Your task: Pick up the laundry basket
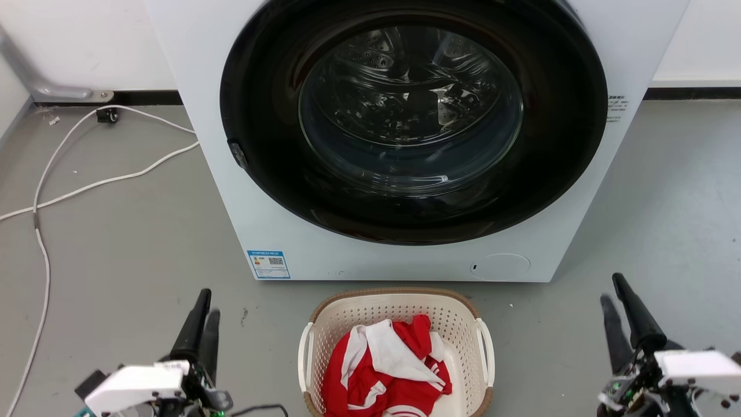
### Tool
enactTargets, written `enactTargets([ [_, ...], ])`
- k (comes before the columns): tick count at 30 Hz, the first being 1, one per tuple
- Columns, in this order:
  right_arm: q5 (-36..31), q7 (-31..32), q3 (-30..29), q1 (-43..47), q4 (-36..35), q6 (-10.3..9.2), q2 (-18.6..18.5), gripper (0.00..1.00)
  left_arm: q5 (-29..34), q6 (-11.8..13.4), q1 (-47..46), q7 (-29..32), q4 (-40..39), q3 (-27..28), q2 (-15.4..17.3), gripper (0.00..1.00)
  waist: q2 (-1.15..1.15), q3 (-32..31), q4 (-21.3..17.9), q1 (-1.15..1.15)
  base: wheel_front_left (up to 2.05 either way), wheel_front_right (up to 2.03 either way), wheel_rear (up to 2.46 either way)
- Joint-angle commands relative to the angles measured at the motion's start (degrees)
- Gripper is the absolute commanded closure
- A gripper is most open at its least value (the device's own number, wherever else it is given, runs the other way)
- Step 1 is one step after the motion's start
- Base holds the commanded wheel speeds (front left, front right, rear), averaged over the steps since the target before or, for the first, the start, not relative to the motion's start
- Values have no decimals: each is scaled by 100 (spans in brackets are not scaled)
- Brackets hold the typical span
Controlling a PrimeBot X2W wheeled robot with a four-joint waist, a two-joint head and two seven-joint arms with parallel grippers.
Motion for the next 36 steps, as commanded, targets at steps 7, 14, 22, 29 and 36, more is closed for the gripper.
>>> enactTargets([
  [7,-116,-203,98,64,-143,0,4,0,109,-1,101,-199,-197,-19,-4,0,0,2,-4,0,0,0,0],
  [14,-279,-368,119,98,-236,1,5,0,322,-2,174,-361,-346,29,-3,0,0,3,-7,0,0,0,0],
  [22,-938,-570,-8,65,-245,1,6,0,926,6,219,-559,-446,296,-2,0,0,2,-11,0,0,0,0],
  [29,-1907,-735,-144,6,-499,2,7,0,1519,28,226,-721,-673,494,-1,0,0,11,-11,0,0,0,0],
  [36,-3188,-886,-108,-46,-1083,2,8,0,2372,175,245,-866,-1195,509,-1,0,0,37,-14,0,0,0,0],
])
